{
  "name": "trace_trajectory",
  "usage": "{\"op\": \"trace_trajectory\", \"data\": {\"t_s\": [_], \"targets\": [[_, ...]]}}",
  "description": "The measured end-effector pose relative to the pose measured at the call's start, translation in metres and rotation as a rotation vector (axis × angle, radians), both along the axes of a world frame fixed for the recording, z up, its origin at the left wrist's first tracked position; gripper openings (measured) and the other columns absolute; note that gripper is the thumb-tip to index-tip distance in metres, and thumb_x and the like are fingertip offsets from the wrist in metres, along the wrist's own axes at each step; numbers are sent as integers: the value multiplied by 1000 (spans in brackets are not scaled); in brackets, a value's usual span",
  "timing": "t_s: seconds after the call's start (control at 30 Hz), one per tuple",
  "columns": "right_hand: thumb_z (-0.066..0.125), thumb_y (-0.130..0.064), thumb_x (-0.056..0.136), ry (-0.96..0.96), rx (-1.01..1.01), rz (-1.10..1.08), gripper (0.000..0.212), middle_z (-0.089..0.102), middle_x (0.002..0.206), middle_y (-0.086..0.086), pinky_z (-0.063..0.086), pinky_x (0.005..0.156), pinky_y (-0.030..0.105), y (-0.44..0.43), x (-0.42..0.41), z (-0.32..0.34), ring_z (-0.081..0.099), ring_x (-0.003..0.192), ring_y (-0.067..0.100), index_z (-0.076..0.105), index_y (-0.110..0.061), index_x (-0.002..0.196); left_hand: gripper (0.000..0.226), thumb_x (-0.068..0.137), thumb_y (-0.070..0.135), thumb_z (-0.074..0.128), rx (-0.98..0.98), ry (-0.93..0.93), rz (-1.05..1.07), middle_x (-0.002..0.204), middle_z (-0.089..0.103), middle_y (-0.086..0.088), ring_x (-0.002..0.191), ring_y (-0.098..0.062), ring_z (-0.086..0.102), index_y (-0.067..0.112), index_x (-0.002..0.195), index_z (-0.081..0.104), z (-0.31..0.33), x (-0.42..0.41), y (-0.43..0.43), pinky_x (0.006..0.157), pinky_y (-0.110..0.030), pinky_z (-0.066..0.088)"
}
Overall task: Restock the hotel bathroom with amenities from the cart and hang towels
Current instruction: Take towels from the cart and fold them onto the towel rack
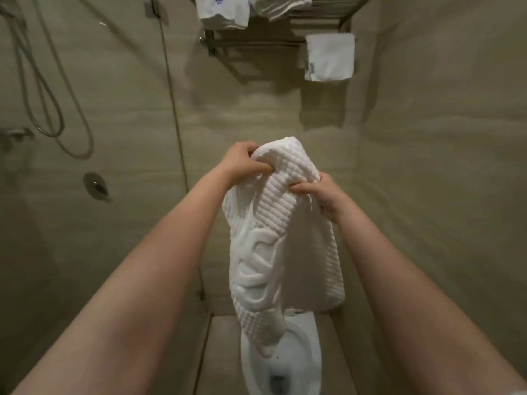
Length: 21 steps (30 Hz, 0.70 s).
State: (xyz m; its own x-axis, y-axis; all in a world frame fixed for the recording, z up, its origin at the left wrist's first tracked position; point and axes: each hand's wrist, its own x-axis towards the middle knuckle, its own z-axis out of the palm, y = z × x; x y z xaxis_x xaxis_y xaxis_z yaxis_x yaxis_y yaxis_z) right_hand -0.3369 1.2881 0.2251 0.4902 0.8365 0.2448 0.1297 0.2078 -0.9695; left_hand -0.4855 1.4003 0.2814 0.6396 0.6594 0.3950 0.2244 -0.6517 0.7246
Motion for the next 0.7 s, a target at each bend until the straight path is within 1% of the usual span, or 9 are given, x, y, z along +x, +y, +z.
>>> {"op": "trace_trajectory", "data": {"t_s": [0.07,0.13,0.2,0.27,0.37,0.43,0.5,0.6,0.7], "targets": [[65,14,74,15,59,-5,26,69,66,-1,56,63,25,25,24,18,65,61,13,66,-7,89,49,75,15,76,-13,-112,73,108,60,-7,98,-17,56,6,119,57,3,23,24,77,-20,45],[65,13,75,41,106,-2,24,68,72,4,56,64,27,47,47,37,64,66,17,65,-8,86,78,75,28,77,-112,-214,187,142,40,-8,128,-21,42,12,140,36,1,42,46,101,-28,37],[67,10,73,63,150,10,23,67,78,7,57,65,28,65,68,53,64,69,19,65,-8,87,101,76,42,74,-354,-290,277,157,15,-8,142,-24,24,15,150,12,-9,58,68,111,-38,26],[72,6,70,76,180,31,27,68,84,9,58,71,33,81,85,68,66,75,21,64,-8,92,108,71,62,68,-716,-262,213,159,11,-6,144,-25,20,22,151,8,-26,72,88,114,-44,21],[69,6,74,53,189,47,31,67,94,11,57,78,37,105,105,92,66,85,25,63,-4,103,93,65,75,62,-1027,-114,-127,137,52,-12,125,-29,51,22,139,45,-46,101,113,107,-46,38],[70,4,74,30,192,60,32,68,96,10,56,79,37,121,115,107,66,89,26,64,-6,103,55,92,46,52,-964,-181,-183,99,69,-10,92,-21,66,11,134,51,-45,125,121,82,-32,54],[71,2,73,2,195,68,31,69,98,10,55,82,39,139,127,120,66,94,27,64,-9,101,41,98,29,44,-972,-266,-223,73,69,-9,67,-16,67,7,131,51,-39,141,134,61,-25,53],[73,0,73,-6,211,40,40,68,103,11,54,88,43,166,146,134,65,100,29,62,-8,111,30,91,30,53,-1037,-296,-340,84,70,-11,77,-22,66,10,109,65,-23,150,169,74,-34,53],[73,-2,73,10,242,-1,42,68,106,11,53,88,44,196,165,146,65,101,29,62,-9,113,25,94,17,45,-988,-397,-329,75,72,-10,67,-19,70,8,92,68,0,156,215,66,-29,57]]}}
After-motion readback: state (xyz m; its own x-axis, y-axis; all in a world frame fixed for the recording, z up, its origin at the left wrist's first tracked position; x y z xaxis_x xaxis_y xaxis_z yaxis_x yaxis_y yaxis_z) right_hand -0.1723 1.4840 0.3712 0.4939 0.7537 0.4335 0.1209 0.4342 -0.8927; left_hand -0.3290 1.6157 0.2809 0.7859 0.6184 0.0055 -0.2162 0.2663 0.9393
